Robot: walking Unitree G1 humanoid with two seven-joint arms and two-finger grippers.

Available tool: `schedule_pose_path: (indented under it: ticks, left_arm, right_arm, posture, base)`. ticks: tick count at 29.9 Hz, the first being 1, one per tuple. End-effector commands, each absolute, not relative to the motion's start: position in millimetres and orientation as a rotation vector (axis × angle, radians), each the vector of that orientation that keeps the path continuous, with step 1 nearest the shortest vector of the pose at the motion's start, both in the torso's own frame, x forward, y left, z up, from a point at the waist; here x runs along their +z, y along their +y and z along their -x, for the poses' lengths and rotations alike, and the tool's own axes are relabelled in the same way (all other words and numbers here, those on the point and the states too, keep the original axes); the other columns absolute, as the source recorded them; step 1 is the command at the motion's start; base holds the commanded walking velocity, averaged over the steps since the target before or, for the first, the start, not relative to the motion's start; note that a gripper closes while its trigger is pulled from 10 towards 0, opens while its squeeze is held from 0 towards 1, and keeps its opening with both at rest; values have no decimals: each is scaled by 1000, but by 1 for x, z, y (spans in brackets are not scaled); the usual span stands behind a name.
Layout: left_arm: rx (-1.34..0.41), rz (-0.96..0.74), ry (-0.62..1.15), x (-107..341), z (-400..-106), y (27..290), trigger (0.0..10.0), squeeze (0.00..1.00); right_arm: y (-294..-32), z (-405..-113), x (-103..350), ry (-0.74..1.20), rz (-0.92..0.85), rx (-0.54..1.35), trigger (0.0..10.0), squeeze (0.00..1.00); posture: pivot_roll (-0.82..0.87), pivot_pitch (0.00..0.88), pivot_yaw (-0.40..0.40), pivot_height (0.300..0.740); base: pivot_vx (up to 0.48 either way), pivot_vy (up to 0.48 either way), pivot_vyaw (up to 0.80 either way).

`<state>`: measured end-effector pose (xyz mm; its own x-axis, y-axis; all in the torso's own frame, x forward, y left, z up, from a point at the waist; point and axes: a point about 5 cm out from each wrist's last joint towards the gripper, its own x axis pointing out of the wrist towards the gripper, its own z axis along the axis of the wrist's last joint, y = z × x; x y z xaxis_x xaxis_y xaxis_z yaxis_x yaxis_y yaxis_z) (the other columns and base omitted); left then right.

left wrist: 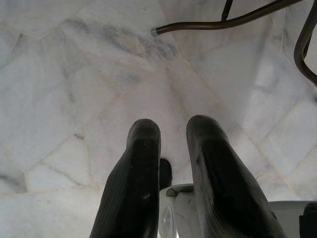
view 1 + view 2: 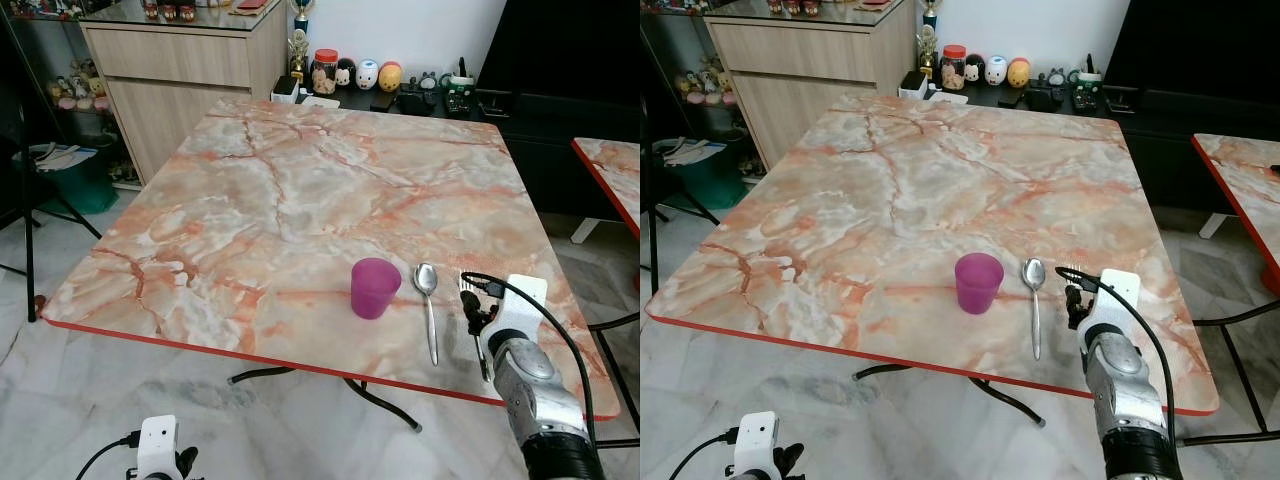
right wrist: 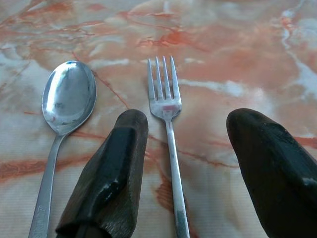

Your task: Setting the table

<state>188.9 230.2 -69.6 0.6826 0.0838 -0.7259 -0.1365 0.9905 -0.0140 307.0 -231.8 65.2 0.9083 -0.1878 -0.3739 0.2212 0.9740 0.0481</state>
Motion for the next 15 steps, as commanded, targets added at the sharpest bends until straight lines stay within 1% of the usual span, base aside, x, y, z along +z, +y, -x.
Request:
schedule_pose_path:
  ticks: [1, 6, 15]
  left_arm:
    - [120, 71, 829, -72, -186, 229, 10000, 0]
    - [116, 72, 833, -72, -185, 229, 10000, 0]
    - [119, 74, 840, -73, -183, 230, 10000, 0]
  right_arm:
    - [-229, -312, 68, 383, -105, -210, 10000, 0]
    - [-223, -313, 64, 413, -106, -190, 10000, 0]
    - [-223, -308, 52, 473, -76, -195, 10000, 0]
  posture:
    - [42, 0, -46, 740]
    - [41, 0, -46, 740]
    - [46, 0, -47, 740]
  base:
    - [0, 0, 0]
    - [0, 0, 0]
    - [0, 0, 0]
